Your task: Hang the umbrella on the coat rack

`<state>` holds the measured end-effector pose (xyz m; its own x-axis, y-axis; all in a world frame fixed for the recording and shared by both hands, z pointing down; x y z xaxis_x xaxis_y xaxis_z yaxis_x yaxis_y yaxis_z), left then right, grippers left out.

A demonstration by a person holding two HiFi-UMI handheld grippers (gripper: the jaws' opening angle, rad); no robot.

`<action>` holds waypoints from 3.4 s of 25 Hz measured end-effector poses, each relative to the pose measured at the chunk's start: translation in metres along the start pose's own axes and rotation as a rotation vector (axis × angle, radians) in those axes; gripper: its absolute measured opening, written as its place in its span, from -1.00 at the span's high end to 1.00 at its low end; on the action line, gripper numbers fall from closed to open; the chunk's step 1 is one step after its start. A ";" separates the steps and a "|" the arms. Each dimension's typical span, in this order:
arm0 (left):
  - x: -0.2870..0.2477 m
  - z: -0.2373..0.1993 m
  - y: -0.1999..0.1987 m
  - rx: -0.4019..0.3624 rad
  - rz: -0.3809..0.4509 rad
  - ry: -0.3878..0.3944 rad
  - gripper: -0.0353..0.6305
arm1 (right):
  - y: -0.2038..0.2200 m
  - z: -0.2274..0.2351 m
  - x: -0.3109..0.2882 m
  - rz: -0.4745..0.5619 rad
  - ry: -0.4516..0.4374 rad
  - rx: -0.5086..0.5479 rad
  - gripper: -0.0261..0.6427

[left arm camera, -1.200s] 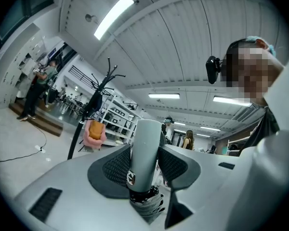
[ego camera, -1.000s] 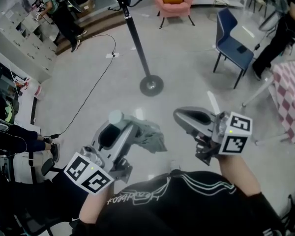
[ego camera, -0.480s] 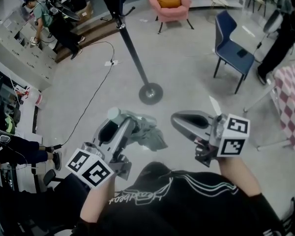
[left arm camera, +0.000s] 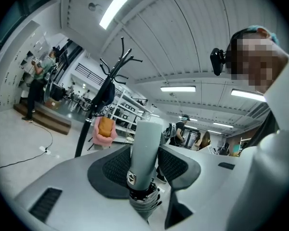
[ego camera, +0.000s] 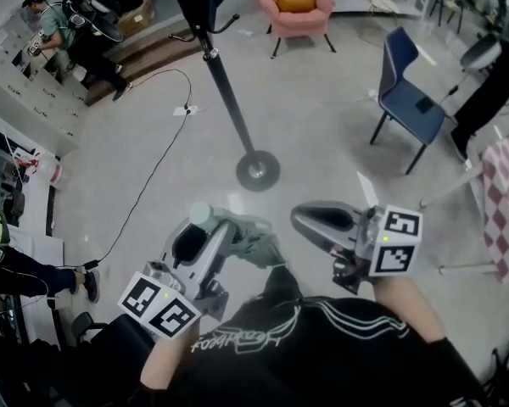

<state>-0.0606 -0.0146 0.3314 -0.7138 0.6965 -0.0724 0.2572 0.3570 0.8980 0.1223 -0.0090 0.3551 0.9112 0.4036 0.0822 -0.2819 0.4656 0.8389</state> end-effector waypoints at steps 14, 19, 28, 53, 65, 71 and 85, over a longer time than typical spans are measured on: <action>-0.079 -0.115 -0.068 -0.053 -0.015 0.063 0.38 | -0.028 0.105 -0.121 -0.158 -0.051 0.029 0.45; -0.096 -0.144 -0.079 -0.049 -0.013 0.067 0.38 | -0.032 0.127 -0.152 -0.194 -0.092 0.036 0.46; -0.118 -0.181 -0.084 -0.002 -0.026 0.036 0.38 | -0.055 0.159 -0.171 -0.151 -0.075 0.048 0.73; -0.207 -0.260 -0.111 0.012 -0.008 -0.148 0.38 | -0.157 0.270 -0.227 -0.149 -0.101 0.079 0.74; -0.236 -0.307 -0.110 0.054 -0.009 -0.219 0.38 | -0.175 0.321 -0.261 -0.192 -0.106 0.078 0.74; -0.250 -0.330 -0.101 0.080 -0.032 -0.237 0.38 | -0.177 0.345 -0.275 -0.204 -0.099 0.053 0.74; -0.273 -0.372 -0.063 0.068 -0.133 -0.283 0.38 | -0.167 0.377 -0.286 -0.236 -0.102 0.005 0.74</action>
<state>-0.1241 -0.4592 0.4557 -0.5367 0.7834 -0.3134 0.2236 0.4902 0.8424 0.0225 -0.4994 0.3945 0.9773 0.2026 -0.0624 -0.0566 0.5331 0.8441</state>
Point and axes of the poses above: the fingertips, and each gripper's own axes: x backward along the fingers, z to its right, y out of its underside, the point moved 4 cm from there along x, backward along the fingers, and after that the axes turned 3 degrees about x, right-handed, at the moved point
